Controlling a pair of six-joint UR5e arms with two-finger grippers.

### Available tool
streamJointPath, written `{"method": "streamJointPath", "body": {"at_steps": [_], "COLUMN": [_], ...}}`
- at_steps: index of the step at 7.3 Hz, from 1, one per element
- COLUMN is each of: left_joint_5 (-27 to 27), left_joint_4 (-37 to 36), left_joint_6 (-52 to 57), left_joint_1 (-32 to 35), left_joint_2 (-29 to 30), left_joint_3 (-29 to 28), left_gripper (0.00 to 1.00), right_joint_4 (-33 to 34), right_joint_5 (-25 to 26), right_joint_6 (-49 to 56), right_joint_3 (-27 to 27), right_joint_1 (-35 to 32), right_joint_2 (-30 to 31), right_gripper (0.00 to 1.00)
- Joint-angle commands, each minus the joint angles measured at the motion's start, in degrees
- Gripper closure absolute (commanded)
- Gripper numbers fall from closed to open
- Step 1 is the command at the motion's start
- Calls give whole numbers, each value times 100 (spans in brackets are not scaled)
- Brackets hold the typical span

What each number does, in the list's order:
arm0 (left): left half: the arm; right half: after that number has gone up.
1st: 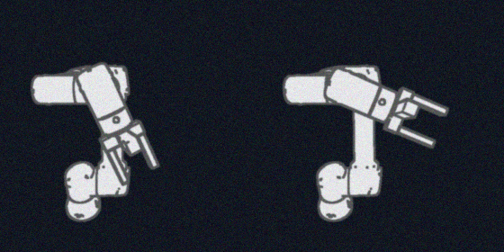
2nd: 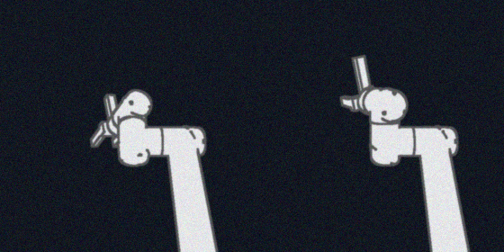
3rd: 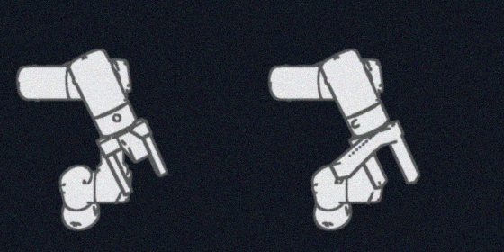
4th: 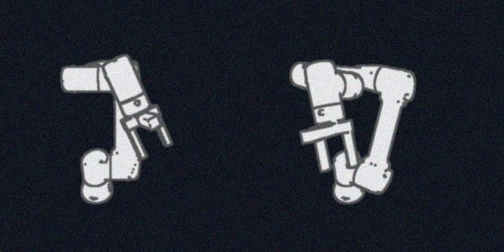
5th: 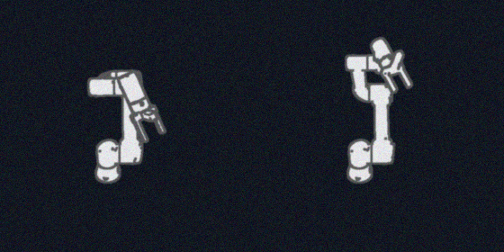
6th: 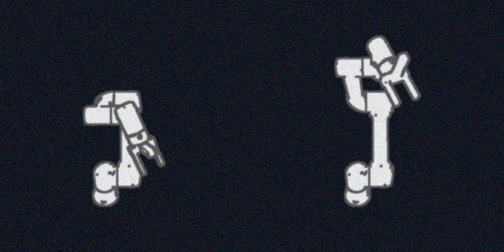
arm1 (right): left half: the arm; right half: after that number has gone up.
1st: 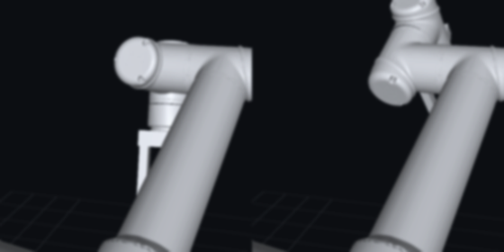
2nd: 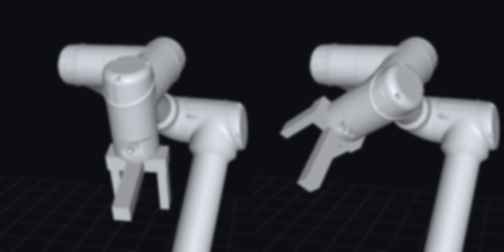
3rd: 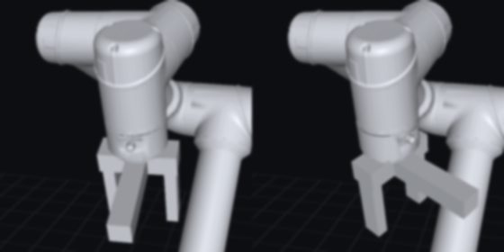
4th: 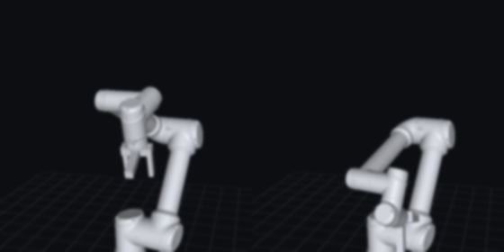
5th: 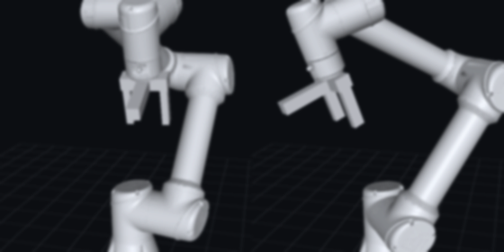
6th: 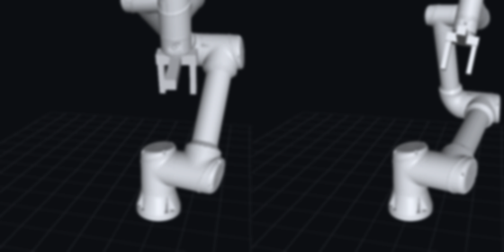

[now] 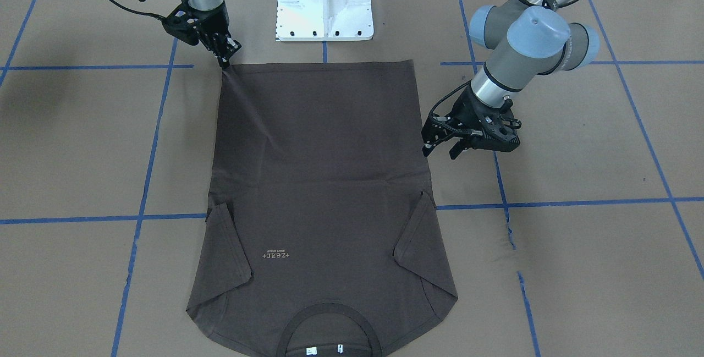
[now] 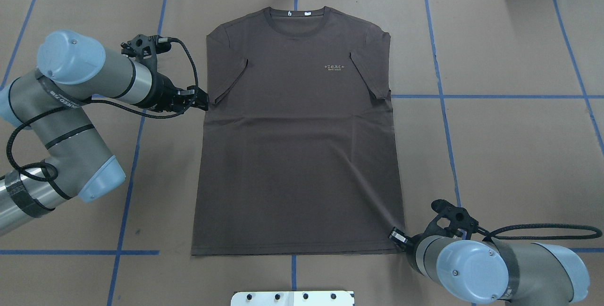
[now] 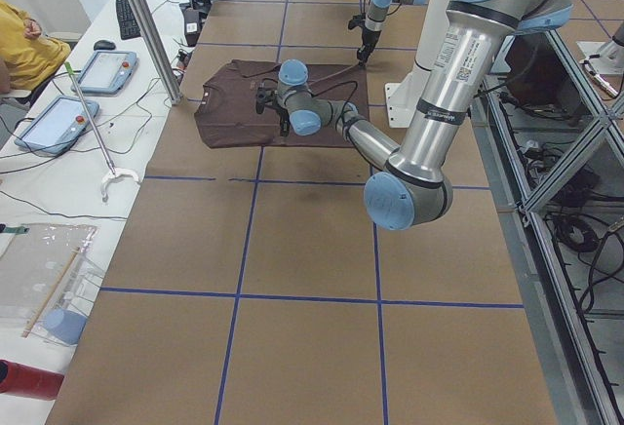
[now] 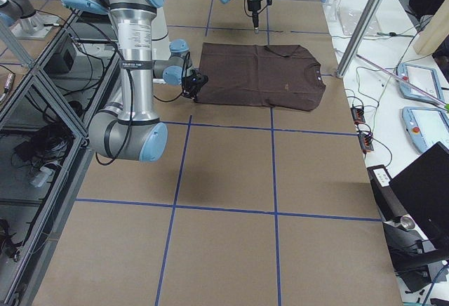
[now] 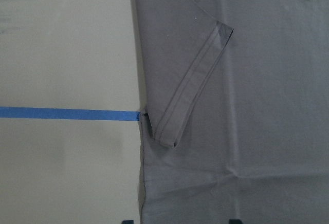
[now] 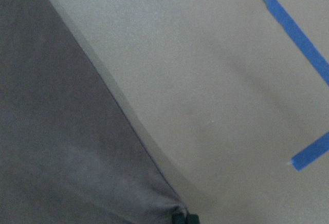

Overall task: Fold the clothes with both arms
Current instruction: 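Slide the left gripper along the shirt side down to the other hem corner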

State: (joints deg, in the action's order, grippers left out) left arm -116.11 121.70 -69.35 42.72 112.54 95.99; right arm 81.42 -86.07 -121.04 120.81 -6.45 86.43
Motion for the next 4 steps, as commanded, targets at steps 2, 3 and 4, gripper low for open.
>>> {"method": "streamJointPath", "body": {"at_steps": [2,3,4], "left_joint_5": [-8,79,488], "left_joint_4": [-5,-5,-32], "left_joint_6": [-304,-777,-1104], "left_joint_1": [-35,-366,-769], "left_joint_2": [23,-238,-493], "left_joint_3": [243,575,979], "left_gripper": [27,27,27], "right_joint_4": [-3,5,5], "right_joint_5": [-50,-68,-68], "right_joint_6": [2,-7,-7], "right_joint_3": [222,276,276], "right_joint_1": [-41,-41,-41], "right_joint_2": [14,49,58], "right_gripper": [100,100,100]}}
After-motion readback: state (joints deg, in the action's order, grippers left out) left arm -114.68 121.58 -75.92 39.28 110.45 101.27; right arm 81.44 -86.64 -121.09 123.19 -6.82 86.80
